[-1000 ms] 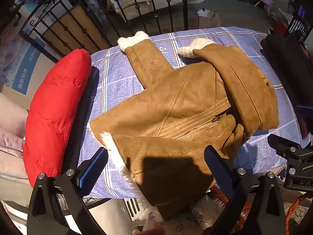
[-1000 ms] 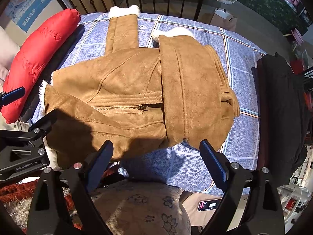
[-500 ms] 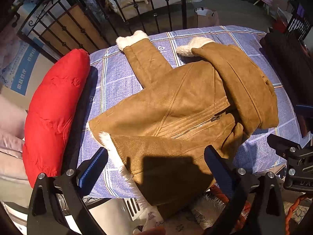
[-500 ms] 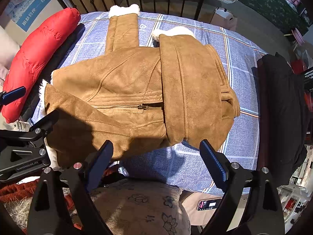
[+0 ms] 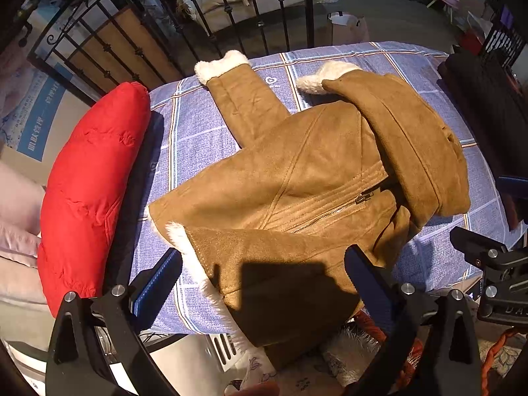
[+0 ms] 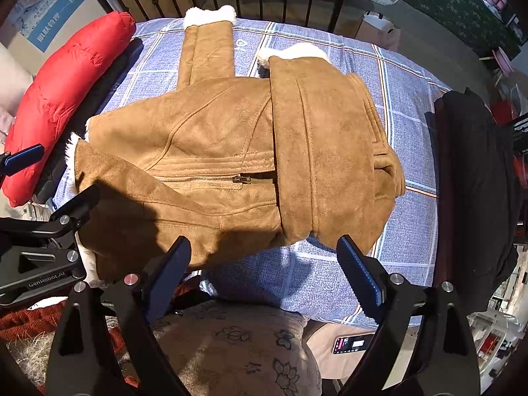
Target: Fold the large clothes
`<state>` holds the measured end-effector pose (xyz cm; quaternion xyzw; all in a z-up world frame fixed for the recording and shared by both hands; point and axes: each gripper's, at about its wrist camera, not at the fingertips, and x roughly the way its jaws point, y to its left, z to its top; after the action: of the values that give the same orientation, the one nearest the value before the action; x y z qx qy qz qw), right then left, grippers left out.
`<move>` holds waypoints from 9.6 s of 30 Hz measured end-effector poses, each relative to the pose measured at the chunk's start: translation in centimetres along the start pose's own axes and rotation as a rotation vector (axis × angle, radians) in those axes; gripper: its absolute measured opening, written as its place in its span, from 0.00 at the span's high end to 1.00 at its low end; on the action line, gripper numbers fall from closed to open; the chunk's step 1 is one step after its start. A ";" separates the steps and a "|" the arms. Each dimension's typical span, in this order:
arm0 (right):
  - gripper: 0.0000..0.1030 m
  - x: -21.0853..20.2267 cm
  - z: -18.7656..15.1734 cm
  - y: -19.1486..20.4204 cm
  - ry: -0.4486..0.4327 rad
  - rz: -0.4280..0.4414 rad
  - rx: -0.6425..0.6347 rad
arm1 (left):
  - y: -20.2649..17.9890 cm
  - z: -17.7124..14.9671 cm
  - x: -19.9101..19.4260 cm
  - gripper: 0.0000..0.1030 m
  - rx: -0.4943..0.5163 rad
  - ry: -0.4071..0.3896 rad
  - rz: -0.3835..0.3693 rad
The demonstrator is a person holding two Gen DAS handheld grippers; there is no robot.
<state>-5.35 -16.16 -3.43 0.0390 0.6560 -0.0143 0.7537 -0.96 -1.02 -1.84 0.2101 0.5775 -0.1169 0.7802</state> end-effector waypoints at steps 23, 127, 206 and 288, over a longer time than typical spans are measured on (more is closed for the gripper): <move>0.14 0.7 0.2 -0.2 0.031 0.003 0.003 | 0.1 0.6 1.0 0.06 0.008 0.039 -0.020; 0.71 13.9 9.0 -1.6 -0.102 -0.381 -0.088 | 12.9 16.0 3.2 0.87 -0.349 -0.344 -0.455; 1.00 7.3 -3.1 -16.7 0.055 0.429 0.415 | 5.4 -3.6 9.9 0.90 -0.029 -0.005 -0.408; 0.05 23.6 5.8 -10.7 0.126 -0.018 0.081 | -9.8 2.5 23.0 0.04 0.333 0.065 -0.089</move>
<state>2.87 -26.60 -26.38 0.0645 0.7014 -0.0452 0.7085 4.01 -9.50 -24.99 0.3140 0.5837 -0.2385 0.7097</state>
